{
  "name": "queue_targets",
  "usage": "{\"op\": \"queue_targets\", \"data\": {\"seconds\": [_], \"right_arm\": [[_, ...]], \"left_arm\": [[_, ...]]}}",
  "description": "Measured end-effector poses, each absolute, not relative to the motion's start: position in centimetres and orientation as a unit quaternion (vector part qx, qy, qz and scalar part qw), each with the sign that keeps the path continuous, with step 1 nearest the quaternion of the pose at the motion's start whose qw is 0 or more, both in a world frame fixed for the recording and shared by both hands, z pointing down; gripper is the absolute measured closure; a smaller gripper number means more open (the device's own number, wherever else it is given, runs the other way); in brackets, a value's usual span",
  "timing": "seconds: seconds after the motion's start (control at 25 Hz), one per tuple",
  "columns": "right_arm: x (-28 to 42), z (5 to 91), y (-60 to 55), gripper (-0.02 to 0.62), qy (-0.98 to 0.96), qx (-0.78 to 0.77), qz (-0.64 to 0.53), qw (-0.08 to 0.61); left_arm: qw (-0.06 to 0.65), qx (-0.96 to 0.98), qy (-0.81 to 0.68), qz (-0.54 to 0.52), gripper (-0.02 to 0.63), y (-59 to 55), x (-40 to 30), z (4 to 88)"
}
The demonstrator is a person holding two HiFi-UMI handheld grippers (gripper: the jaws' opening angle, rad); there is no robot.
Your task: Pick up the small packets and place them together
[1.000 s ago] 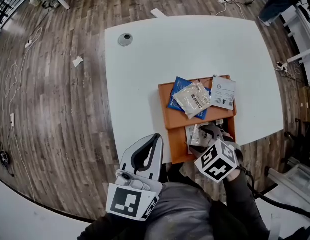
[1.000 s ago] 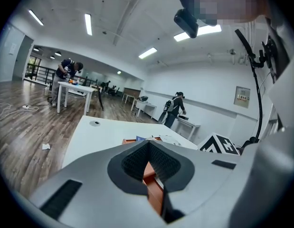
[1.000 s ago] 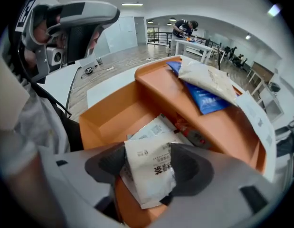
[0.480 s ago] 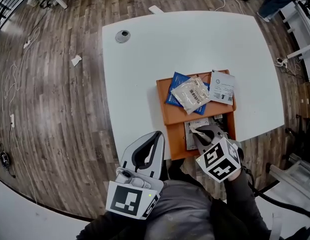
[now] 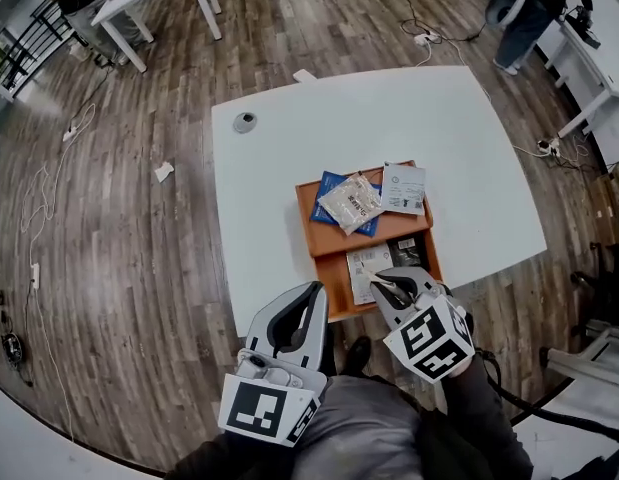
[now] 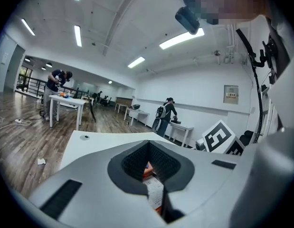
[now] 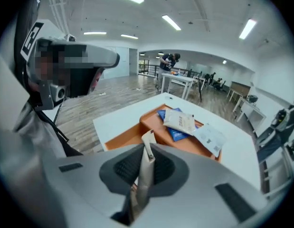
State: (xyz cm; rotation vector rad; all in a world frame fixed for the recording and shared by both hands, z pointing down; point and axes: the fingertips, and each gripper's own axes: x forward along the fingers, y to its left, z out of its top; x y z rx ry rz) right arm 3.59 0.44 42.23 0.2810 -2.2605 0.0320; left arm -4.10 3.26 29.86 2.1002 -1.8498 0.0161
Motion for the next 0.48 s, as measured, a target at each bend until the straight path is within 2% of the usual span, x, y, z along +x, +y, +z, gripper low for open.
{"op": "queue_targets", "data": {"seconds": [0.2,0.48], "right_arm": [[5.0,39.0,1.5,0.571,-0.919,0.128,-0.009,0.372],[6.8,36.8,1.7,0.571,-0.926,0.148,-0.033,0.346]], "left_arm": [[0.14,0.75,-0.647,0.009,0.604,5.0,-0.9,27.7],[0.125,0.755,-0.643,0.011,0.604,6.1,1.3,26.6]]}}
